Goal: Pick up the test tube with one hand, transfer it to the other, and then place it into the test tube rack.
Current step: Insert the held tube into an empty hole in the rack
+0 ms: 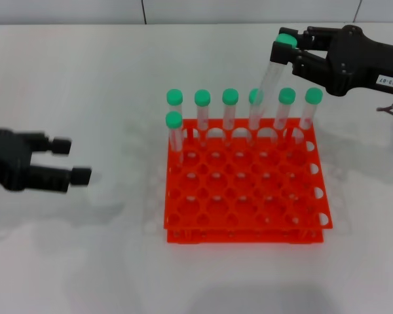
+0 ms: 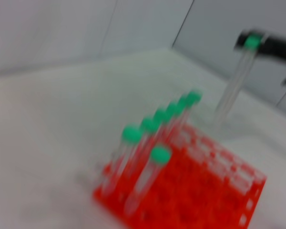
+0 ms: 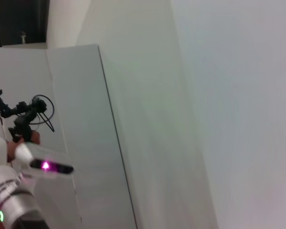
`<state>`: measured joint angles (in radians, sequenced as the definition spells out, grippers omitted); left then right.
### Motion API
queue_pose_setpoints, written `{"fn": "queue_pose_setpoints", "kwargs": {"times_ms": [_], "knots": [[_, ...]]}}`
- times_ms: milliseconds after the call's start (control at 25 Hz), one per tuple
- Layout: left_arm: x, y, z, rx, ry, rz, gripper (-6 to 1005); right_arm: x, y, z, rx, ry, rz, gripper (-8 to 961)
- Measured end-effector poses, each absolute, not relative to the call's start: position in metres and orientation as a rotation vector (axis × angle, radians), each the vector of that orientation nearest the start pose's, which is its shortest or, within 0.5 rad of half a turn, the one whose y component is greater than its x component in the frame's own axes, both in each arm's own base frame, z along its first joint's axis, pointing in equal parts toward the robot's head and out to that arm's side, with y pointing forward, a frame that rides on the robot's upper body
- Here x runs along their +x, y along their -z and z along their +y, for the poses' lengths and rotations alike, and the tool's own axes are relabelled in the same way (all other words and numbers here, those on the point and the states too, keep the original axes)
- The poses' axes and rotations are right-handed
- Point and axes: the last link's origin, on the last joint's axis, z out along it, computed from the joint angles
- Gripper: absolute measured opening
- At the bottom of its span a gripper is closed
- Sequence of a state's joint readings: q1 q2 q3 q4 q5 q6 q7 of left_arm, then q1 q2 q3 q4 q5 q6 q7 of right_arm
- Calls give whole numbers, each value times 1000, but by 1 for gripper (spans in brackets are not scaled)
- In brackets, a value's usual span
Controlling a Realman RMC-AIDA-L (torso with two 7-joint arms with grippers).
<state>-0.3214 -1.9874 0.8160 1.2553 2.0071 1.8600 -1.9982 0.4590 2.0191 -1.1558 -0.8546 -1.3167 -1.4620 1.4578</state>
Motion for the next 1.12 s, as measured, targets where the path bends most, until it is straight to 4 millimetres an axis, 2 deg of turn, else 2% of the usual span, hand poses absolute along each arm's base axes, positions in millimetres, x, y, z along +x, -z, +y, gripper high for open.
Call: {"fn": "queue_pose_setpoints", "kwargs": {"times_ms": [200,480,840,1120], "knots": [[-270,-96,284,-2764,268,-991,890,177,-28,349,-2618,-1155,378,266],[-272,-91,284,-2800,237,-885,890,168,-18,347,-2642,-1188,381,266],[-277,-83,284,-2848,170,-809,889,153,13,358,-2654,-1085,374,266],[-277,-81,285,-2861,158,-772,889,143,20,361,-2650,-1094,357,266]]}}
